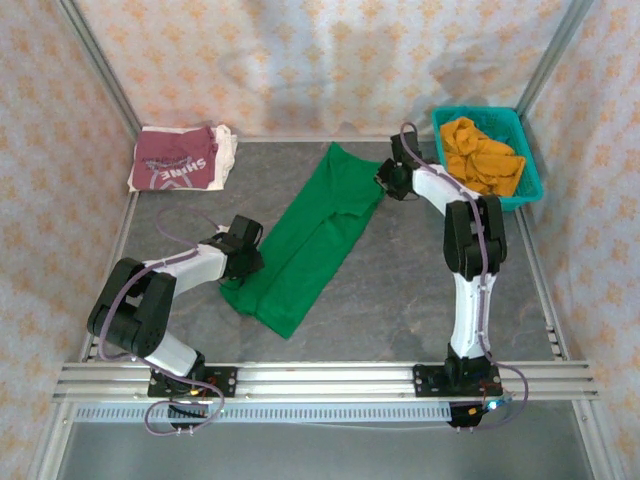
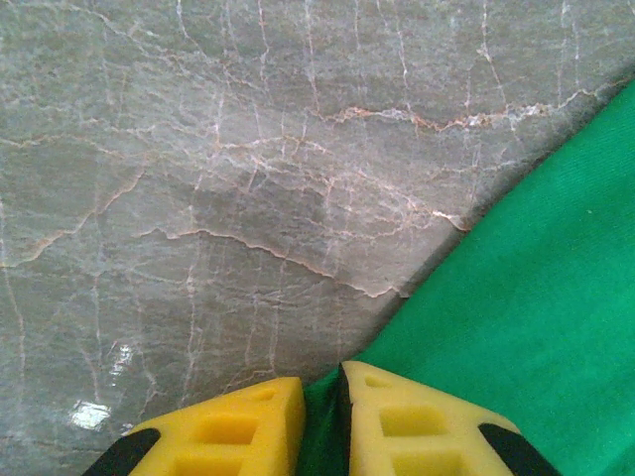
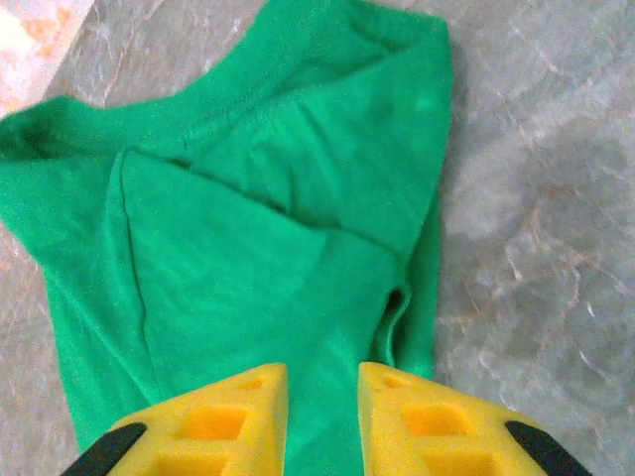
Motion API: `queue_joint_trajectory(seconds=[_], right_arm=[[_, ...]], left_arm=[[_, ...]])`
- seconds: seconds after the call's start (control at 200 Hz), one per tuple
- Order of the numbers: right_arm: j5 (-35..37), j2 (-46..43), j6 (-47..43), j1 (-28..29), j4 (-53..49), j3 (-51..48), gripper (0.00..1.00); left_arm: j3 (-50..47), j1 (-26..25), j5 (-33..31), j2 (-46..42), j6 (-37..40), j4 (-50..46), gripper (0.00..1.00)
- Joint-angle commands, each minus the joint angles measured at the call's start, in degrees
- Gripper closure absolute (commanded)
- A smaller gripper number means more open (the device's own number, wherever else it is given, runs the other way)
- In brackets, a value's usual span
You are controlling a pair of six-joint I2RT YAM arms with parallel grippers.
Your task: Fold and stack the t-shirts
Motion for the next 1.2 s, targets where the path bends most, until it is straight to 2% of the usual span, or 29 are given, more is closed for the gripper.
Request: queue_joint_trajectory(seconds=[0.0,0.18,0.295,0.5,0.841,1.196], right_arm=[[-2.73,-5.39,-1.47,0.89,-1.24,-2.56,0.75],[-4.98,-9.03,-0.16,1.83,4.37,-12.93,0.71],[-6.6,-9.1,-0.45,2.82,7.19,-15.62,0.69],[-7.48,-7.81,0.67,4.39,11.12,-17.05,0.68],[-7.87,-4.97,1.01,4.88,11.42,-15.18,0.7],[-3.1,-7.9,-0.73,5.06,11.45,-18.04,0.68]], left_arm=[[-1.45,0.07,-0.58,3.51,-0.45,-5.25,0.81],[-1.69,0.02,-0.5,3.19,-0.67,-5.15,0.81],[-1.53,0.05,-0.18,3.77,-0.43,-5.2,0.81],[-1.26,0.05,-0.14,4.13,-0.41,-5.17,0.81],[-1.27,0.03,0.13,4.24,-0.37,-5.21,0.81],[-0.96,0.02,0.52,5.38,-0.19,-4.61,0.81]])
